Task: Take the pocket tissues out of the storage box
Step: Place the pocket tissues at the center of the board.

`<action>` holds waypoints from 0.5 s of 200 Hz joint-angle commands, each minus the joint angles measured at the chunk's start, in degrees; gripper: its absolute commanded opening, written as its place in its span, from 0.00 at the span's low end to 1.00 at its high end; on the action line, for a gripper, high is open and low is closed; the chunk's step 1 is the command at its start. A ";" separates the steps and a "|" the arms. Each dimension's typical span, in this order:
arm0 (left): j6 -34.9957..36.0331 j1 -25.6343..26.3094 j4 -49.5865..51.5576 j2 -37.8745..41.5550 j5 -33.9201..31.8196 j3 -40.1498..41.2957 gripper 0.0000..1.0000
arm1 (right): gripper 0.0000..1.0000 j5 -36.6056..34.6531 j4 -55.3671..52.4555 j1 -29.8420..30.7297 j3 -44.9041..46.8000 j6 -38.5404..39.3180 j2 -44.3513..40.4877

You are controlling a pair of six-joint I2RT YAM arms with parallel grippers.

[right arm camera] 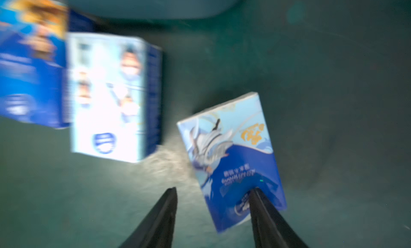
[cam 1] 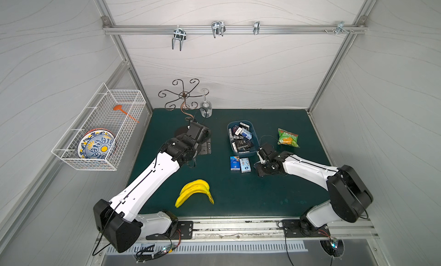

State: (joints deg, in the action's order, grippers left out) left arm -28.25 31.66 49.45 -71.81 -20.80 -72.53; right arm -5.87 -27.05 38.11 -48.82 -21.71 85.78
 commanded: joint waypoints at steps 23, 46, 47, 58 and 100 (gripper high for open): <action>0.30 0.06 -1.99 0.05 -0.78 -2.71 0.86 | 0.61 12.56 2.61 -4.29 -1.43 -1.91 -8.15; -0.05 0.01 -2.25 0.43 -0.78 -2.33 0.86 | 0.62 15.22 2.51 -9.41 -0.04 -0.59 -9.43; -0.05 -0.01 -2.25 0.39 -0.72 -2.30 0.86 | 0.62 15.38 2.47 -9.65 0.00 -0.43 -9.37; -0.29 0.06 -2.43 0.36 -0.37 -2.18 0.86 | 0.62 17.22 3.22 -11.77 0.70 0.23 -8.60; -0.32 0.07 -2.61 0.17 0.36 -2.35 0.86 | 0.66 22.81 8.13 -15.27 2.65 3.72 -3.38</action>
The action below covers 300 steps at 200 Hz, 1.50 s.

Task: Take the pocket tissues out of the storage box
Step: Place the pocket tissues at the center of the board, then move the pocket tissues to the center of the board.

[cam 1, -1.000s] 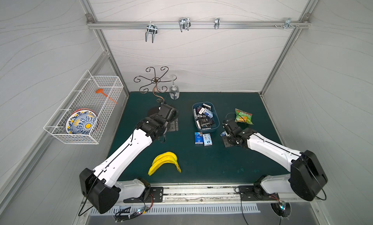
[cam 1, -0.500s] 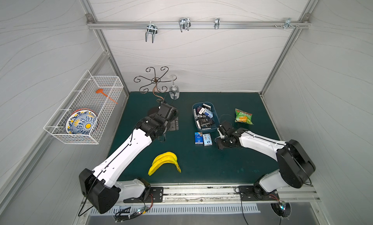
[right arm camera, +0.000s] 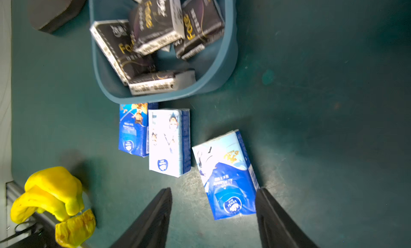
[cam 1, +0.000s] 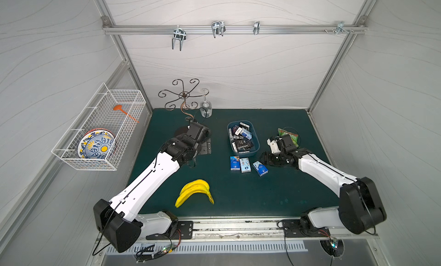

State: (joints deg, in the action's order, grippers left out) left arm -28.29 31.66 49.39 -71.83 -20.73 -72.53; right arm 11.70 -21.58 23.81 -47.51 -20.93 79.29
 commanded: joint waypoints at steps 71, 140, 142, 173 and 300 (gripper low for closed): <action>0.44 0.07 -2.27 0.55 -0.19 -2.70 0.86 | 0.63 3.93 4.63 -1.23 2.59 3.74 9.65; 0.26 0.07 -2.28 1.17 0.22 -2.20 0.86 | 0.41 2.11 13.51 -1.23 8.05 -7.29 9.09; 0.32 0.07 -2.28 1.23 0.20 -2.18 0.86 | 0.41 1.94 13.85 -1.23 8.15 -7.53 9.06; 0.34 0.07 -2.19 1.43 0.31 -2.00 0.86 | 0.41 1.26 17.85 -0.97 9.15 -11.73 9.78; 0.78 0.01 -1.57 2.35 -0.53 -1.56 0.86 | 0.48 -1.33 17.99 3.69 5.08 -13.70 13.14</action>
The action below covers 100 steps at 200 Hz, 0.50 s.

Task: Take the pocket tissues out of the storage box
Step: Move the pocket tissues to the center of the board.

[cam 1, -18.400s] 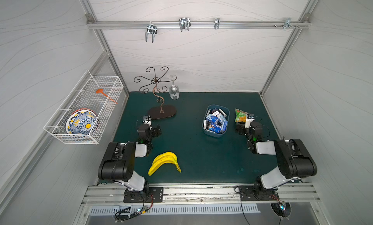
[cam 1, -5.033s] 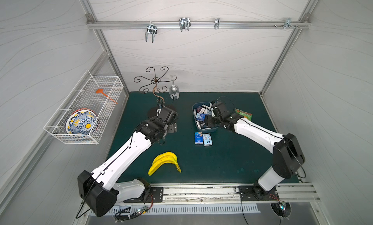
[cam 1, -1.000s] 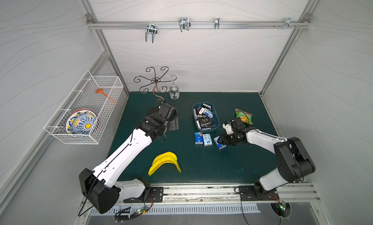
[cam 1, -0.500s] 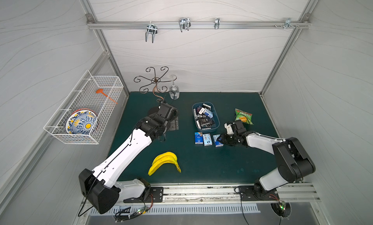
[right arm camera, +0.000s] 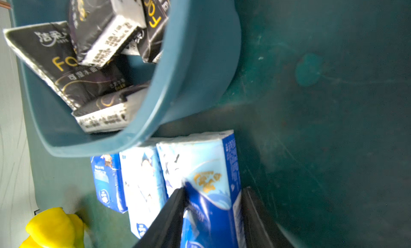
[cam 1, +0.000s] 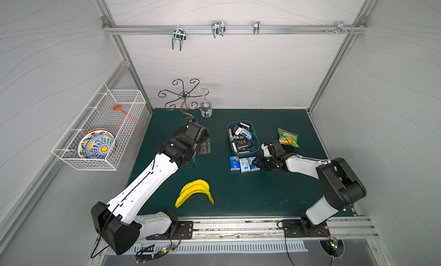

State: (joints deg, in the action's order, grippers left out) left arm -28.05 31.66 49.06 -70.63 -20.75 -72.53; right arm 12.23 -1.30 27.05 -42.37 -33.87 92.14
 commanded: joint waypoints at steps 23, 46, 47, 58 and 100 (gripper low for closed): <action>0.54 0.06 -1.21 1.09 -0.35 -1.65 0.86 | 0.52 -2.24 -3.30 0.46 -0.49 -1.57 -2.41; 0.54 0.07 -1.16 0.98 -0.34 -1.82 0.86 | 0.55 -1.90 -3.46 0.46 -1.02 -2.96 -5.64; 0.54 0.07 -1.16 1.00 -0.34 -1.82 0.86 | 0.55 -1.88 -3.54 0.46 -1.12 -3.05 -5.78; 0.54 0.07 -0.99 1.02 -0.34 -1.98 0.86 | 0.56 -1.96 -4.50 0.46 -1.94 -3.10 -7.21; 0.65 0.07 -0.85 0.87 -0.47 -2.52 0.86 | 0.59 -4.59 -9.89 0.45 -6.19 0.55 -10.97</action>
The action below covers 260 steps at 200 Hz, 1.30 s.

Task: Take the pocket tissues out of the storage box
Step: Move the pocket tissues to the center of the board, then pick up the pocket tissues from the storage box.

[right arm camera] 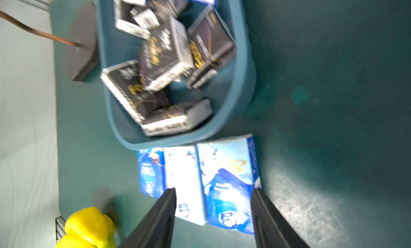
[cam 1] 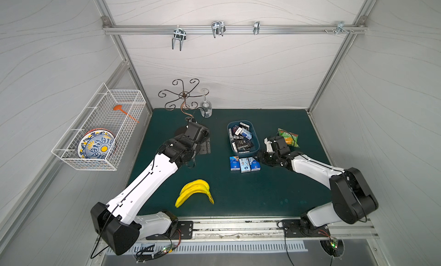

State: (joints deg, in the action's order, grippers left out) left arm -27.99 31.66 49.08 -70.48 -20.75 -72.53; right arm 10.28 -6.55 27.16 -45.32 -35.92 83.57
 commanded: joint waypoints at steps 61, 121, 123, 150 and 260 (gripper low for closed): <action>1.08 0.05 0.22 0.55 -1.05 -3.23 0.86 | 0.62 -14.89 -14.72 1.98 -24.93 27.52 10.09; 1.88 -0.41 1.55 -0.29 -0.55 -4.46 0.87 | 0.65 -22.44 -11.94 5.07 -38.54 41.66 27.20; 1.88 -0.45 1.55 -0.28 -0.48 -4.50 0.87 | 0.66 -22.66 -11.68 5.20 -38.68 41.95 27.62; 2.24 -0.77 2.21 -0.28 0.35 -5.66 0.87 | 0.67 -24.51 -8.50 6.10 -40.65 45.07 32.50; 3.13 -1.43 2.76 0.12 0.47 -5.88 0.88 | 0.40 -26.90 -4.99 5.89 -44.84 47.37 38.95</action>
State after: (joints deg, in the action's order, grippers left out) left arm -25.47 30.59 52.58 -70.61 -20.69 -76.79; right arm -17.30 -12.45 33.30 -90.45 11.05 122.96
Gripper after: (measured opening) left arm 0.876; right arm 0.441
